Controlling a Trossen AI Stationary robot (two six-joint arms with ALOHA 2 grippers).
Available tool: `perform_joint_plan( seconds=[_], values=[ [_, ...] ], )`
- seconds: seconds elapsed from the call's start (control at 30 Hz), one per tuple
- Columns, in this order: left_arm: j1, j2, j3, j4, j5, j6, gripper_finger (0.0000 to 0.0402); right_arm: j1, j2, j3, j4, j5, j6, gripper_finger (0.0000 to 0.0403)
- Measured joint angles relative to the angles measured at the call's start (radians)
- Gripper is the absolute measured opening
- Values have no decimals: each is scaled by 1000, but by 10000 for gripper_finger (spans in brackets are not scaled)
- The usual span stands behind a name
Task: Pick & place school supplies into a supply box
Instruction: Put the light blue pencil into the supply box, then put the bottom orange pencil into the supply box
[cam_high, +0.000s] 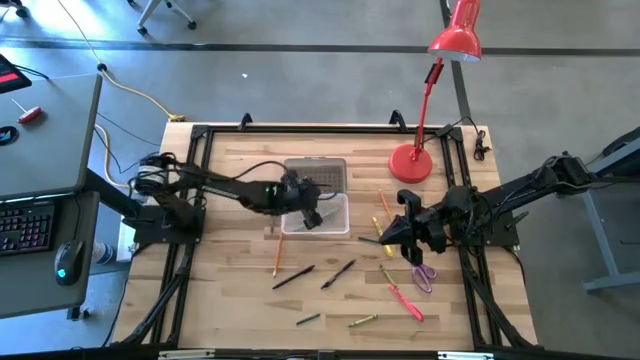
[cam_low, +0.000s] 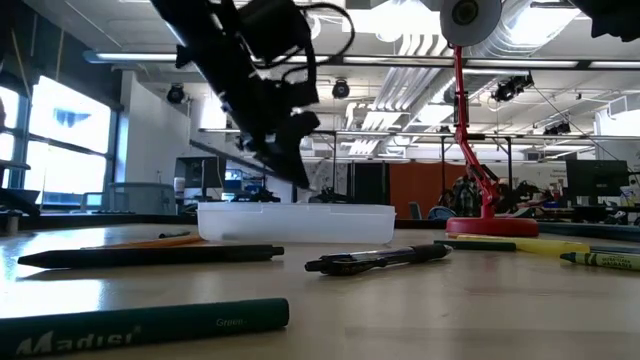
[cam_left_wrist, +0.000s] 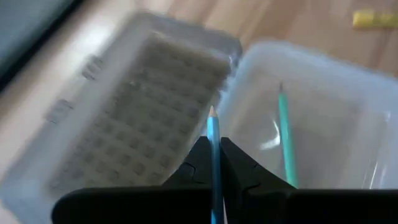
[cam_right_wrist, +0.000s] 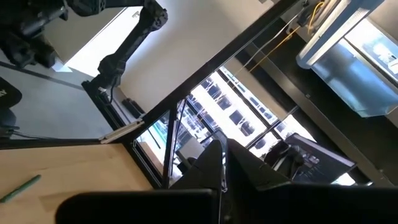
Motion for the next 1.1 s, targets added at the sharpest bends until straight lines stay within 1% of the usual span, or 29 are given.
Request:
perform_joint_plan(
  seconds=[0.1,0.2,0.3,0.4,0.47,0.73,0.9,1.03,1.1],
  values=[
    [17,53,0,48,91,21,38,0,0,0,0,0,-3,0],
    [14,109,0,133,83,58,45,0,0,0,-1,0,-1,0],
    [13,137,2,212,74,67,46,0,0,0,-2,0,-1,0],
    [15,148,-1,212,113,66,49,0,0,0,-3,0,0,0],
    [15,161,2,236,117,67,55,0,0,0,-3,0,1,0],
    [14,162,1,239,110,41,100,0,0,0,-3,0,2,0],
    [14,162,43,222,93,45,114,0,0,0,-3,0,2,0],
    [12,137,110,132,93,47,112,0,0,0,-3,0,2,0],
    [6,109,149,54,89,41,109,0,0,0,-4,0,2,0]
  ],
)
